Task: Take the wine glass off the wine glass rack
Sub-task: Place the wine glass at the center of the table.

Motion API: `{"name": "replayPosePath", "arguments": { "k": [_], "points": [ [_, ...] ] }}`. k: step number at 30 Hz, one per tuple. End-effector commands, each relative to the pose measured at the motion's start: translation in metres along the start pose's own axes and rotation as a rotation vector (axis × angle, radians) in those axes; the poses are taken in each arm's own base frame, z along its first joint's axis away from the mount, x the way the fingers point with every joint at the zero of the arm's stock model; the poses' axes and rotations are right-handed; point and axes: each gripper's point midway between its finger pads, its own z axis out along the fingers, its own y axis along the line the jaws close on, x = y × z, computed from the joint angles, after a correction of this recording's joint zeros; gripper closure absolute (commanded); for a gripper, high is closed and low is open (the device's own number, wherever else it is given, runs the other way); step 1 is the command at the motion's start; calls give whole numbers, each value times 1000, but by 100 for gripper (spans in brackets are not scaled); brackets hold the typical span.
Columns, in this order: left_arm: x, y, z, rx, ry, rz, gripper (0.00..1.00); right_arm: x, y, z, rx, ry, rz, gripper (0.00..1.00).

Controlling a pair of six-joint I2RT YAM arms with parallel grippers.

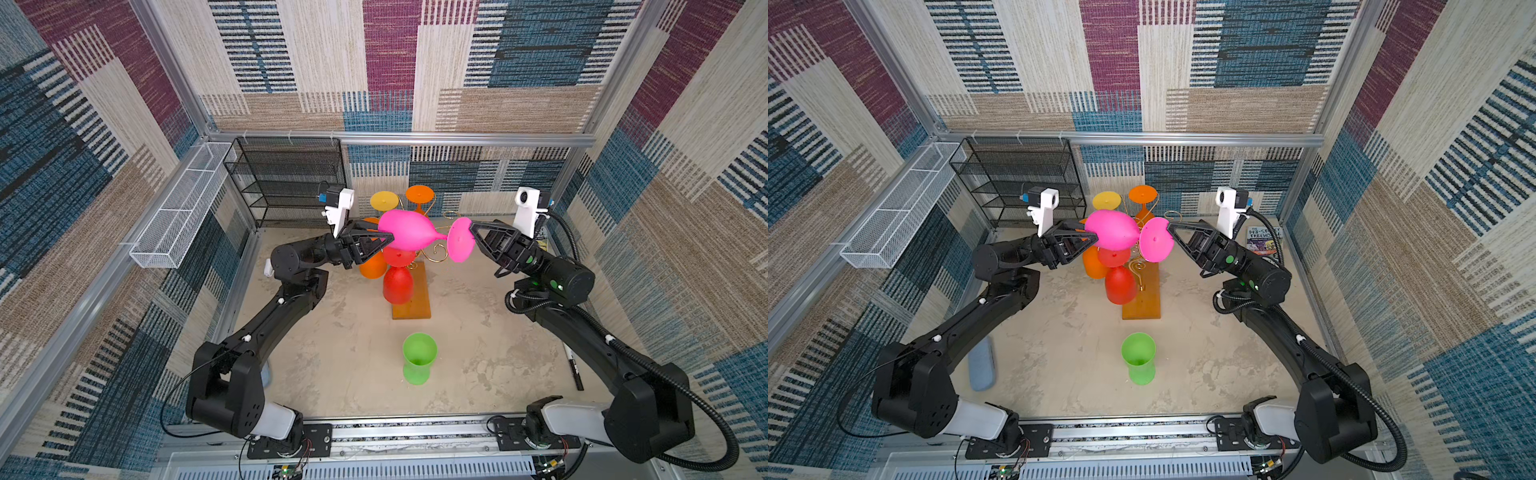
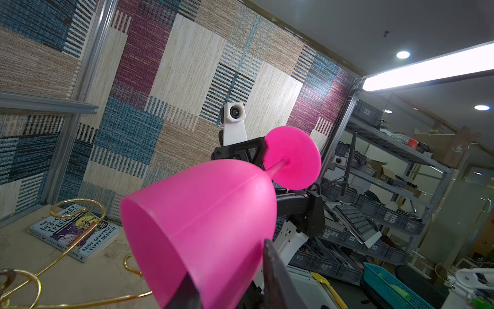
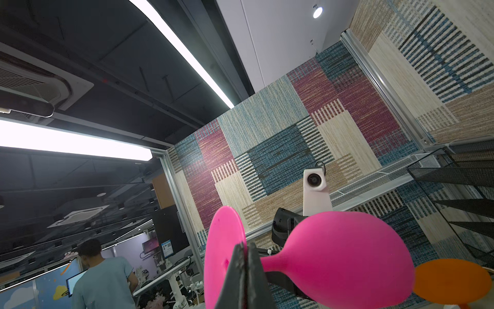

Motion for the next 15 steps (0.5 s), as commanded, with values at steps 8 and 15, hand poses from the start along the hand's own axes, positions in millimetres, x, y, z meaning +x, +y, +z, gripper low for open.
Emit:
{"name": "replayPosePath", "arguments": {
  "k": [8,15],
  "points": [
    [-6,-35,1,59,8,99,87,12,20,1,-48,79,-203,100],
    [-11,-47,1,70,3,123,98,2,-6,10,99,105,-215,83]
  ]
}}
